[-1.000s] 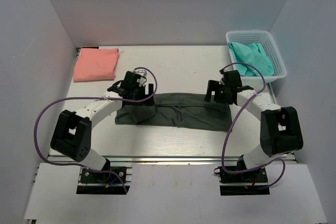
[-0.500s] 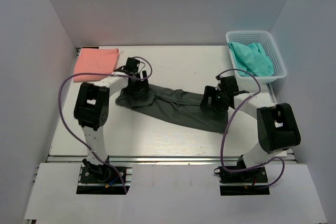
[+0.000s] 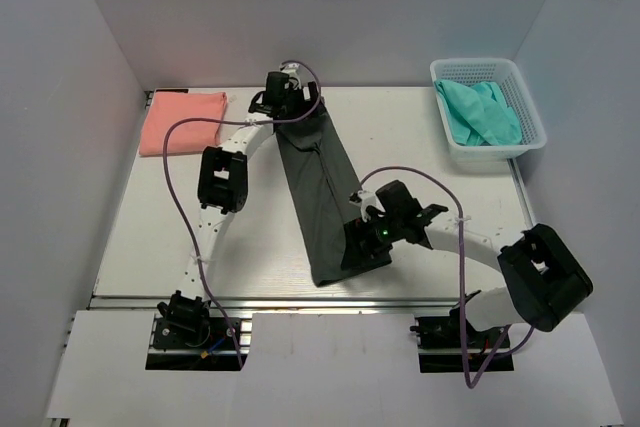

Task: Fold and stack the t-shirts
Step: Rotate the tshirt 80 degrees

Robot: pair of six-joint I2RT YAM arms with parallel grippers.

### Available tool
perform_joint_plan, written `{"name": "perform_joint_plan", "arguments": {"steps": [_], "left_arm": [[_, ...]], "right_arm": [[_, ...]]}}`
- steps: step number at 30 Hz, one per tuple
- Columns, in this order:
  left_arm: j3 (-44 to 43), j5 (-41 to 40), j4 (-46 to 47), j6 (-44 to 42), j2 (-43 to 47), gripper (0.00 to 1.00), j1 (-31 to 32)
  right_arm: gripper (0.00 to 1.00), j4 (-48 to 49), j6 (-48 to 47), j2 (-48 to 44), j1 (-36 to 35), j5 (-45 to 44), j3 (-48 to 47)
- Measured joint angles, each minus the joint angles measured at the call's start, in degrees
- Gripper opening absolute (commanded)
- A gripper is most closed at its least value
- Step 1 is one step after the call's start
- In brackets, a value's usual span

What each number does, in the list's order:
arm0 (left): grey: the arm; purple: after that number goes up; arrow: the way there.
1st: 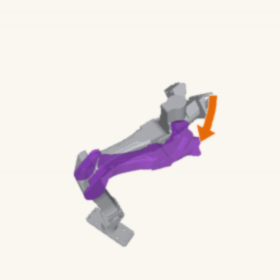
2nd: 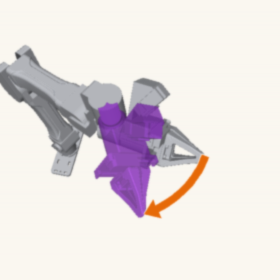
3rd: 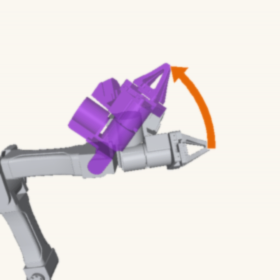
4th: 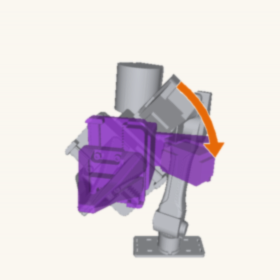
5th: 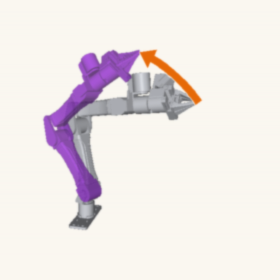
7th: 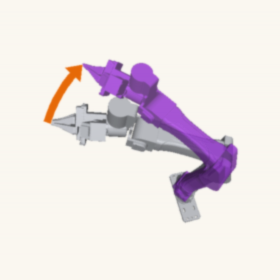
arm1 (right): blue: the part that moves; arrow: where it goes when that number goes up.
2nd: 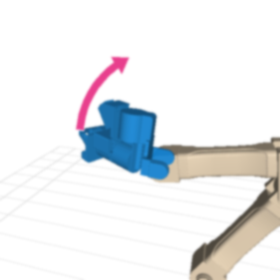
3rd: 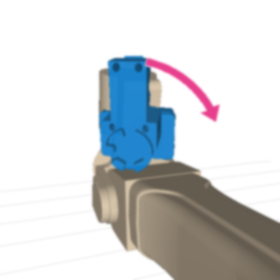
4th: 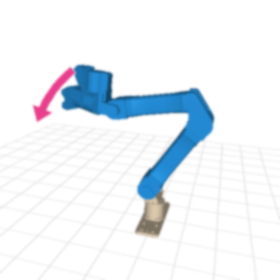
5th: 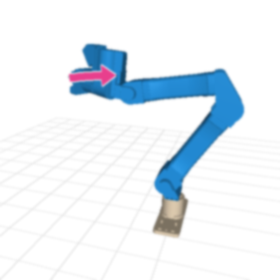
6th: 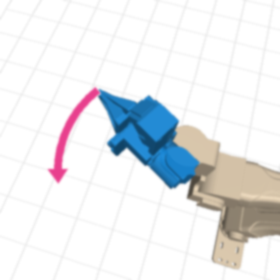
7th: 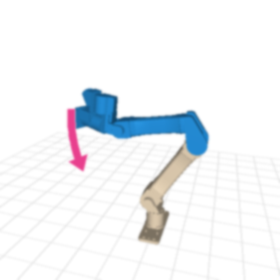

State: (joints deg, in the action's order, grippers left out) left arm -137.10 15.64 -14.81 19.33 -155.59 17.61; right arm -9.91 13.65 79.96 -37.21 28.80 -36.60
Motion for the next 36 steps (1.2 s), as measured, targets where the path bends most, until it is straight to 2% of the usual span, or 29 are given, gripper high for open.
{"name": "perform_joint_plan", "arguments": {"steps": [5,13,19,24,30,33,36], "left_arm": [[-2.2,2.3,8.1,3.9,-3.6,0.99,0.3],[-2.6,2.3,17.6,8.5,-6.6,0.99,0.3],[-4.5,1.7,21.3,10.6,-8.7,0.99,0.3],[-4.1,1.1,21.5,10.5,-7.1,0.99,0.0],[-3.5,1.8,21.4,7.0,3.0,0.99,0.1],[-0.3,2.4,19.9,5.0,13.8,0.99,0.2],[10.7,3.3,16.9,2.7,29.7,0.99,0.3]], "right_arm": [[0.90,0.6,-2.9,0.8,-3.3,6.2,-1.0],[0.90,2.6,-5.5,10.3,-7.0,14.3,-7.1],[0.90,2.1,-7.0,10.4,-8.2,10.4,-10.8],[0.90,3.8,-6.5,4.6,-7.9,5.9,-11.6],[0.90,9.7,-1.9,-0.4,-7.6,0.4,-9.3],[0.90,9.4,0.6,-2.1,-7.0,-5.7,-8.9],[0.90,7.0,2.9,-3.7,-5.7,-13.5,-8.9]]}}
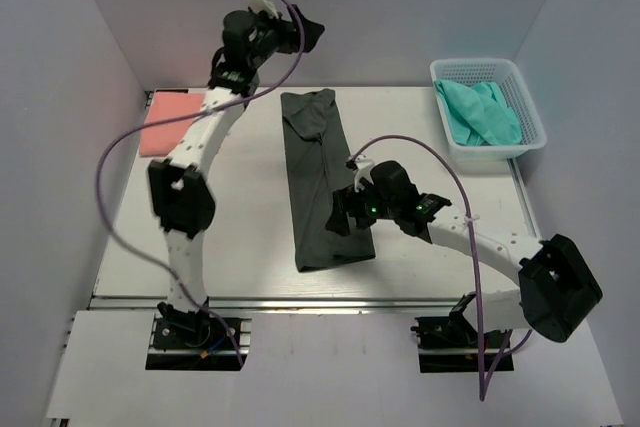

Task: Fold and stack the t-shirts
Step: Rotate the tshirt 80 degrees, then grab the bottom of the folded rectangular tshirt with both arms

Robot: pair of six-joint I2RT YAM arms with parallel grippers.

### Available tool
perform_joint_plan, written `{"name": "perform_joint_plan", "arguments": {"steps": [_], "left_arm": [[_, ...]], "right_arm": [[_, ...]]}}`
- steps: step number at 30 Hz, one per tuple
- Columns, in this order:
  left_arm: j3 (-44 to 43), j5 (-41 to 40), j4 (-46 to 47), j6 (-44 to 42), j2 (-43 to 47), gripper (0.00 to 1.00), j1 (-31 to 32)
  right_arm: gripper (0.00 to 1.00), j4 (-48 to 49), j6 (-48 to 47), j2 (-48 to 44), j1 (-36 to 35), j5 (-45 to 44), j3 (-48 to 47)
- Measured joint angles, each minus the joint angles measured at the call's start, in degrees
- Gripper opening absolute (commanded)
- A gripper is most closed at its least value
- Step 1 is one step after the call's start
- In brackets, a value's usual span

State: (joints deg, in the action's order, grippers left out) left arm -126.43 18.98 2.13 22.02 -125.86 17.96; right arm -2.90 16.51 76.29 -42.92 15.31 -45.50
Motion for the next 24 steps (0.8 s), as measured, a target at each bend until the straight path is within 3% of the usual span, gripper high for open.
{"name": "perform_joint_plan", "arguments": {"steps": [3,7,10,13,16,20,24], "left_arm": [[18.7,0.4,-0.3,-2.0,18.9,0.99,0.7],[44.2,0.2,-0.5,-1.7,37.3,0.99,3.4],[63.7,-1.0,-2.7,1.0,42.4,0.99,6.6],[76.3,-1.1,-7.5,3.4,41.5,0.99,10.1],[85.0,-0.4,-12.2,6.1,42.4,0.99,15.2],[89.9,0.1,-15.9,9.6,47.2,0.99,22.1],[90.5,-0.5,-16.9,11.7,49.1,0.86,25.2]], "right_arm": [[0.90,-1.7,2.4,-2.5,2.0,-7.6,1.5],[0.90,-4.6,5.3,-6.3,5.4,-13.9,6.1],[0.90,-7.5,6.5,-7.5,8.1,-14.6,9.9],[0.90,-9.8,5.6,-7.3,9.2,-10.4,11.8],[0.90,-10.9,3.0,-5.7,9.4,-4.4,12.0],[0.90,-10.8,1.2,-3.6,9.4,1.7,12.0],[0.86,-10.4,0.8,-2.3,9.5,4.4,12.8]]}}
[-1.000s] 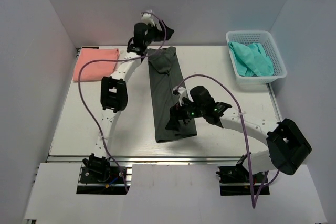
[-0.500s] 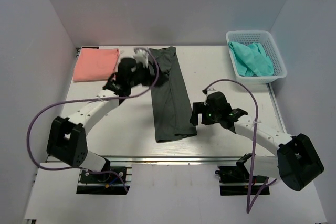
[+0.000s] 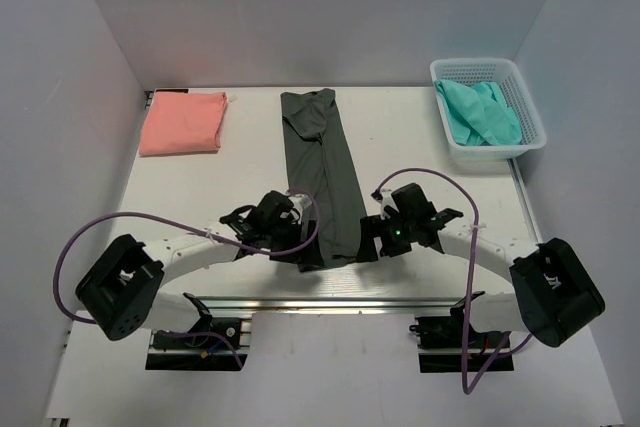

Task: Fold and stack the t-shirts
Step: Grab the bottom of the folded rectangular tshirt with both arms

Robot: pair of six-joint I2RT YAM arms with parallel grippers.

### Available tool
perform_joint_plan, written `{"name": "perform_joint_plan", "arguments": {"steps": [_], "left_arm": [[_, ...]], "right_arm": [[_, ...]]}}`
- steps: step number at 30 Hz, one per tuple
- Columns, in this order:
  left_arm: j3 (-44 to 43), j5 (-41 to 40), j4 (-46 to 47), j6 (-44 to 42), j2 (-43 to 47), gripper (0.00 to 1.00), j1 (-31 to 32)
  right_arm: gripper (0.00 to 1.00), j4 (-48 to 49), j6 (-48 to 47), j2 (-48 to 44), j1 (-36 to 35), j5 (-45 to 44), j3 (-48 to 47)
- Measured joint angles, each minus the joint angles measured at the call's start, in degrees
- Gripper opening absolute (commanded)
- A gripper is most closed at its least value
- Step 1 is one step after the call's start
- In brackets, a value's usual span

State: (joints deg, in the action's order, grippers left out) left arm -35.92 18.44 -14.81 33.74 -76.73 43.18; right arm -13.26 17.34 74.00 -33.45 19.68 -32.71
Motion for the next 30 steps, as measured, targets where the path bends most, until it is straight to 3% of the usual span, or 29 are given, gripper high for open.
{"name": "perform_joint_plan", "arguments": {"steps": [2,8,10,12,13,14,16,19,25,30], "left_arm": [[0.0,-0.9,-0.4,0.8,-0.9,0.76,1.2],[-2.3,-5.9,-3.0,2.1,-5.4,0.59,3.2],[-3.6,-7.6,-4.2,2.3,-6.6,0.52,3.6],[-4.3,-8.7,-4.9,2.4,-7.5,0.38,3.9],[-4.5,-9.3,-4.9,2.3,-7.9,0.32,4.0],[-4.6,-9.6,-5.0,2.3,-8.1,0.18,4.1],[-4.7,-10.2,-5.2,2.2,-8.6,0.02,4.4],[-5.0,-10.7,-5.4,2.1,-8.6,0.00,5.0],[-6.7,-12.0,-5.2,1.2,-8.5,0.00,5.3],[-11.2,-14.8,-5.6,1.0,-8.4,0.00,3.9]], "right_arm": [[0.84,0.6,0.0,0.8,0.0,0.7,0.0],[0.75,4.5,0.5,2.5,0.0,1.5,0.2],[0.58,5.7,0.5,3.3,0.0,1.7,0.2],[0.44,5.9,0.5,4.4,0.0,1.7,0.2],[0.31,6.0,0.6,5.0,0.1,2.2,0.2],[0.25,6.1,0.3,5.3,0.1,2.0,0.2],[0.10,5.7,0.3,5.6,0.1,2.2,0.3],[0.00,5.7,0.2,5.5,0.1,2.2,0.3],[0.00,5.6,0.1,4.8,0.1,1.3,-0.6],[0.00,5.3,0.5,5.3,0.2,-2.6,-7.2]]}}
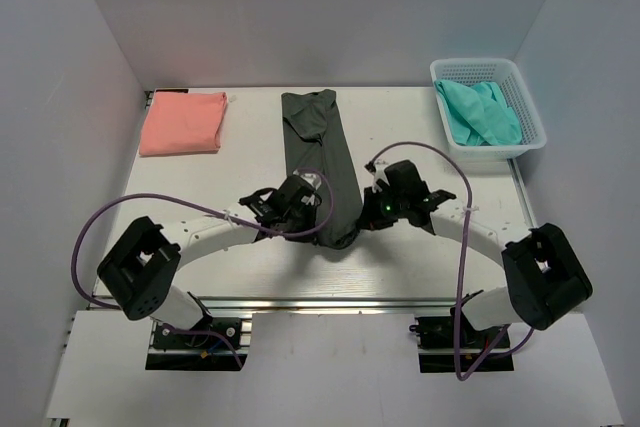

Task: Fold and stack the t-shirts
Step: Grab the bottom of the folded rectangular tshirt with both arms, then fold the folded rectangular tshirt in 1/3 of the way

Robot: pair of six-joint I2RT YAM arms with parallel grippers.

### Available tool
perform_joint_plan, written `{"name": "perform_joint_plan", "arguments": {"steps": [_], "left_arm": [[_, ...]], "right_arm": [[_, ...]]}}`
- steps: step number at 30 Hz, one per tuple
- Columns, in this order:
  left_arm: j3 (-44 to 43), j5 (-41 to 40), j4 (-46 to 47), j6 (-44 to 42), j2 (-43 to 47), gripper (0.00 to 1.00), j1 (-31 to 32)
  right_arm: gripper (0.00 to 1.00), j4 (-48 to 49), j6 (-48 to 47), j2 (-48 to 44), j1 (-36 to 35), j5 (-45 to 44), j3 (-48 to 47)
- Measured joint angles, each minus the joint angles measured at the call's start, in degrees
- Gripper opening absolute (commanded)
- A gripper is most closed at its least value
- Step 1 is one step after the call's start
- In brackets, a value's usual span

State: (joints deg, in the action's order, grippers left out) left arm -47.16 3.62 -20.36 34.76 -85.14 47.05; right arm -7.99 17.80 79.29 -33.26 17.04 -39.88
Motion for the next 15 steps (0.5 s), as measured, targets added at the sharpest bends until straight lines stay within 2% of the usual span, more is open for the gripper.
{"name": "perform_joint_plan", "arguments": {"steps": [8,15], "left_arm": [[-11.4,-6.4,-1.0,-0.3,-2.5,0.00,-6.2],[-20.0,-7.7,-1.9,-2.7,-10.4,0.00,-12.9]], "right_arm": [[0.00,-0.5,-0.1,8.0,2.1,-4.9,-16.0],[0.00,-1.5,-0.5,17.3,3.6,-5.4,-27.5]]}}
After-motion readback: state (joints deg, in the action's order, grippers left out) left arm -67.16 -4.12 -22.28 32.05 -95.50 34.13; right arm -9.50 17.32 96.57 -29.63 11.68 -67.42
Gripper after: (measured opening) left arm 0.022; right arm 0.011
